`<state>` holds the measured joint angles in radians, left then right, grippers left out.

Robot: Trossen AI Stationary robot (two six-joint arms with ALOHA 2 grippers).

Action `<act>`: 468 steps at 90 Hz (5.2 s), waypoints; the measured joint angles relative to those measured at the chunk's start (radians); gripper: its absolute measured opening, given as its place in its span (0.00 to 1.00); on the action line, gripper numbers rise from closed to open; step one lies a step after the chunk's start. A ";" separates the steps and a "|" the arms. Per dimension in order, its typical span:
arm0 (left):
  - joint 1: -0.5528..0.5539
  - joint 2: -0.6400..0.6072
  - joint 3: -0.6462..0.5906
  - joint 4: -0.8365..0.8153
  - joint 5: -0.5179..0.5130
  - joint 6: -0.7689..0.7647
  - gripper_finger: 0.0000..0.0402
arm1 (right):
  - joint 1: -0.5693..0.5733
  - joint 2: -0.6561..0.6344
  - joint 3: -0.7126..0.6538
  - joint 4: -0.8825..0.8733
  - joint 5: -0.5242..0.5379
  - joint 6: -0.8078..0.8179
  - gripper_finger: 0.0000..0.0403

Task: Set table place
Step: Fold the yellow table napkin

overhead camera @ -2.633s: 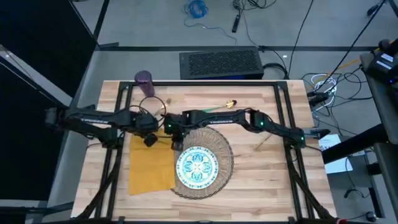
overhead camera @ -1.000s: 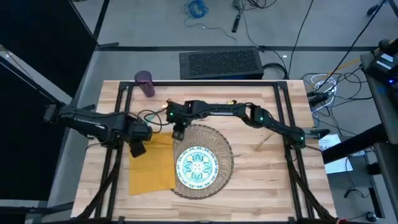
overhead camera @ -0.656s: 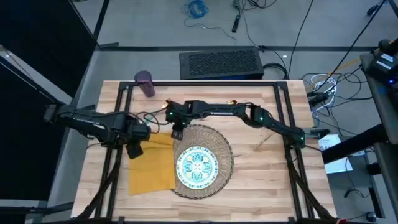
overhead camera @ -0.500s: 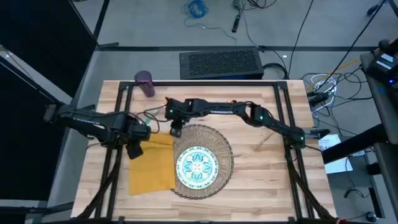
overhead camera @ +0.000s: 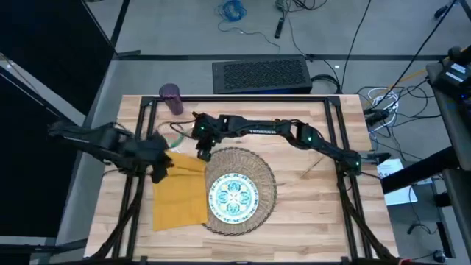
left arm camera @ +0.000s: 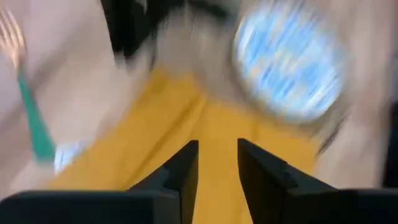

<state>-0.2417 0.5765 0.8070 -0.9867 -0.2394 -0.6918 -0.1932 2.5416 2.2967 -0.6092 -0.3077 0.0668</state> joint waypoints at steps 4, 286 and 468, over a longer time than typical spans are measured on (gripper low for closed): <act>-0.007 -0.054 0.000 0.001 -0.049 -0.009 0.23 | 0.003 0.000 0.000 -0.043 -0.032 0.000 0.12; -0.010 -0.138 -0.028 -0.026 -0.094 0.045 0.23 | -0.054 -0.035 -0.001 -0.298 0.143 -0.001 0.00; 1.025 0.375 -0.101 0.126 0.447 0.412 0.23 | -0.134 -1.557 -1.127 -0.030 0.277 -0.080 0.41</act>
<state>0.7836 0.9512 0.7055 -0.8606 0.2071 -0.2798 -0.3275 0.9843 1.1693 -0.6389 -0.0311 -0.0136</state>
